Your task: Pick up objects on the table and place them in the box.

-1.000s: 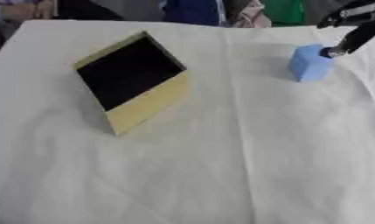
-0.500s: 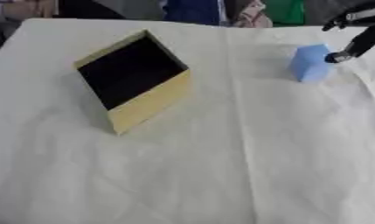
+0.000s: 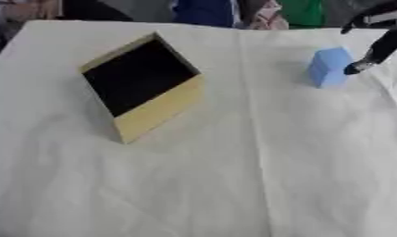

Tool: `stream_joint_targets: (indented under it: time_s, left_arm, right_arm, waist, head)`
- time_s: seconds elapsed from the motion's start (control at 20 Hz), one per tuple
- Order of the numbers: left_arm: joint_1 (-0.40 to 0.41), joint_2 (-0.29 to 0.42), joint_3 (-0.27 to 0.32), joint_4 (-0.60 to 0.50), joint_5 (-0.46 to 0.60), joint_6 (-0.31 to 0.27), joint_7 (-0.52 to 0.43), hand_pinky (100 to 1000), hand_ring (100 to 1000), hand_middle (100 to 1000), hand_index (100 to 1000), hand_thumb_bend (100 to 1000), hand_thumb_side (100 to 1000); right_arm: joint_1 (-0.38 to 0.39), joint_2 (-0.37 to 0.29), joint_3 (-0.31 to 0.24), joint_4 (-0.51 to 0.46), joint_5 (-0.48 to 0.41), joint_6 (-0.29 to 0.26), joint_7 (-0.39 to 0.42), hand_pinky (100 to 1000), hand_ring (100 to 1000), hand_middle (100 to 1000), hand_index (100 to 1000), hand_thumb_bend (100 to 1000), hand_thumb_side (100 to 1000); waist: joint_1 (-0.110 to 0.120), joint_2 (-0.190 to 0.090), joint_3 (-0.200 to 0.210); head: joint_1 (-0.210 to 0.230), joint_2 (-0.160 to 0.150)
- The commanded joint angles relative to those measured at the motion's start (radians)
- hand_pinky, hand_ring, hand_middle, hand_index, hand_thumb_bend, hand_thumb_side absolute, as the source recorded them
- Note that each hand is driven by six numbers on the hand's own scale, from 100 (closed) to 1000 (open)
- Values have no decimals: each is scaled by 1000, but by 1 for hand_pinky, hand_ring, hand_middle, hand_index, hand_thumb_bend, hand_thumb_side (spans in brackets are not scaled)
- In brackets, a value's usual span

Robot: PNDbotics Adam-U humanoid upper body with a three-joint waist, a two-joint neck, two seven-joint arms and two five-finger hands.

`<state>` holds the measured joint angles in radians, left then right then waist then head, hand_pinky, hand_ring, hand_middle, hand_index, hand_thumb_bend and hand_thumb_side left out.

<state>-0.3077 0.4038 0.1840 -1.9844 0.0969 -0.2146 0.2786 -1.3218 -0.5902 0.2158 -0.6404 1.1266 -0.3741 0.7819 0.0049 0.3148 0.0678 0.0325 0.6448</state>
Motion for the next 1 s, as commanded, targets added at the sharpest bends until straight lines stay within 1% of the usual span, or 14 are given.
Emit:
stream_joint_targets:
  time_s: [0.05,0.4,0.55,0.75,1.0]
  left_arm:
    - [-10,16,11,-16,-1,-1,-4,663,593,609,872,100,895]
    - [-12,13,11,-16,-2,-2,-7,663,593,609,872,100,892]
    - [-14,12,11,-16,-4,-2,-11,663,593,609,872,100,887]
    - [-16,10,11,-16,-7,-3,-20,663,593,609,872,100,888]
    - [-18,8,12,-16,-7,-2,-25,664,594,608,872,100,894]
  right_arm:
    - [-35,-3,-10,7,38,-129,117,1000,995,1000,1000,531,552]
    - [-55,30,-33,77,101,-126,89,1000,991,990,1000,503,536]
    - [-61,47,-47,119,122,-127,80,1000,986,981,1000,461,509]
    - [-66,64,-61,169,153,-129,73,1000,983,976,1000,437,488]
    - [-67,77,-84,216,191,-116,54,996,972,956,1000,385,458]
  waist:
    - [2,-16,2]
    - [1,-5,9]
    - [1,0,12]
    - [1,4,15]
    - [1,5,17]
  head:
    - [-3,-8]
    - [-8,-14]
    - [-10,-17]
    - [-12,-18]
    - [-14,-21]
